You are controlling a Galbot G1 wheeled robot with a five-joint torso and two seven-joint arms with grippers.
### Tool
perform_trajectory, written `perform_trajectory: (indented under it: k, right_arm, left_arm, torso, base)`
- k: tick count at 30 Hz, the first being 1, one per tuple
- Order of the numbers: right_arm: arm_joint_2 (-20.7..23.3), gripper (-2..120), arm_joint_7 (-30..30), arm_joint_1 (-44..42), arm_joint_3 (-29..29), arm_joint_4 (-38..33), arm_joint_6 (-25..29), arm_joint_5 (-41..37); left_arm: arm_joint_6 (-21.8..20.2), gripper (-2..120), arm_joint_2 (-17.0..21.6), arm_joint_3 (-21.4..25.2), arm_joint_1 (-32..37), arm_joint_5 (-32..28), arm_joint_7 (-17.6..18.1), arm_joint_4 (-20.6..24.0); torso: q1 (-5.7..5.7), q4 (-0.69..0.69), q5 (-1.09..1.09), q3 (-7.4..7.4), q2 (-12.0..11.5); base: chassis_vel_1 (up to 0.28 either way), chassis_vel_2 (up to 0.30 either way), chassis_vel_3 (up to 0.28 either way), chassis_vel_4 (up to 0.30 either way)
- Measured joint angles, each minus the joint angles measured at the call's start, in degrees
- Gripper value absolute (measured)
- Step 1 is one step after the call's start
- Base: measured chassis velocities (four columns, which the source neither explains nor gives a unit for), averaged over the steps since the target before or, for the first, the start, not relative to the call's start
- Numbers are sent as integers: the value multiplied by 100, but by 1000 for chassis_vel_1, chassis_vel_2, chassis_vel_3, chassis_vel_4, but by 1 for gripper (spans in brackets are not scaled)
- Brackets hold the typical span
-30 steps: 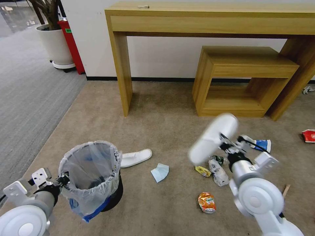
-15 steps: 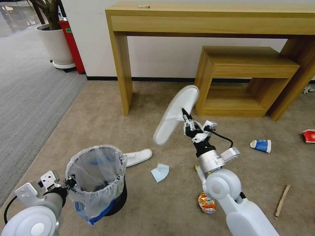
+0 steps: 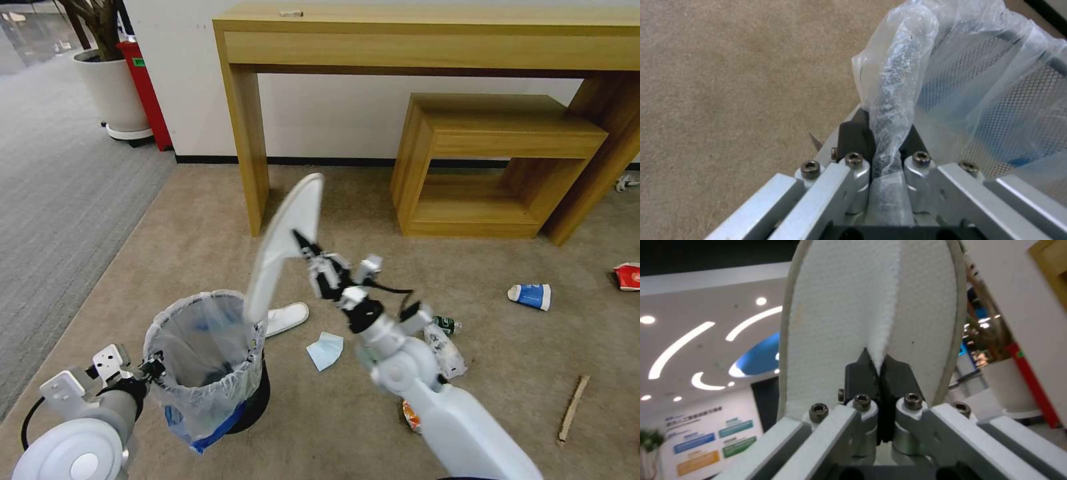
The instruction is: Pick up the trash bin and place the garbage on the floor into it.
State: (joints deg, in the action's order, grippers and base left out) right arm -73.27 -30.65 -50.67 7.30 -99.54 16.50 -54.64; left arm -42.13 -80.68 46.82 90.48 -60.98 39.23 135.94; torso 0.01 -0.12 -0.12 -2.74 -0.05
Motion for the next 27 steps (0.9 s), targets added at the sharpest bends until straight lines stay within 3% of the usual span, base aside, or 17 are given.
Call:
perform_trajectory:
  k: [8, 18, 20, 21, 23, 24, 27]
  right_arm:
    - [-511, 0, -250, 733, 509, 968, 142, 708]
    - [-731, 0, -166, 991, 725, 1376, 194, 985]
    - [-670, 15, -51, 977, 788, 1399, 194, 1135]
    - [-670, 15, -51, 977, 788, 1399, 194, 1135]
    - [-582, 30, 72, 904, 855, 1354, 187, 1203]
    - [-582, 30, 72, 904, 855, 1354, 187, 1203]
    - [-484, 45, 139, 789, 922, 1284, 169, 1290]
  left_arm:
    - [0, 3, -128, -47, 89, 51, -38, 158]
    - [0, 3, -173, 37, 145, 71, -61, 249]
    - [0, 3, -185, 59, 155, 60, -63, 276]
    - [0, 3, -185, 59, 155, 60, -63, 276]
    - [0, 3, -188, 54, 147, 60, -63, 289]
    - [0, 3, -188, 54, 147, 60, -63, 289]
    - [0, 3, -181, 53, 140, 55, -63, 301]
  torso:
    - [-1, 0, 0, 0, 0]
    - [0, 0, 0, 0, 0]
    - [0, 0, 1, 0, 0]
    - [0, 0, 1, 0, 0]
    - [0, 0, 1, 0, 0]
    - [0, 0, 1, 0, 0]
    - [0, 0, 1, 0, 0]
  base:
    - [0, 0, 0, 0]
    - [0, 0, 0, 0]
    - [0, 0, 0, 0]
    - [0, 0, 0, 0]
    - [0, 0, 0, 0]
    - [0, 0, 0, 0]
    - [0, 0, 0, 0]
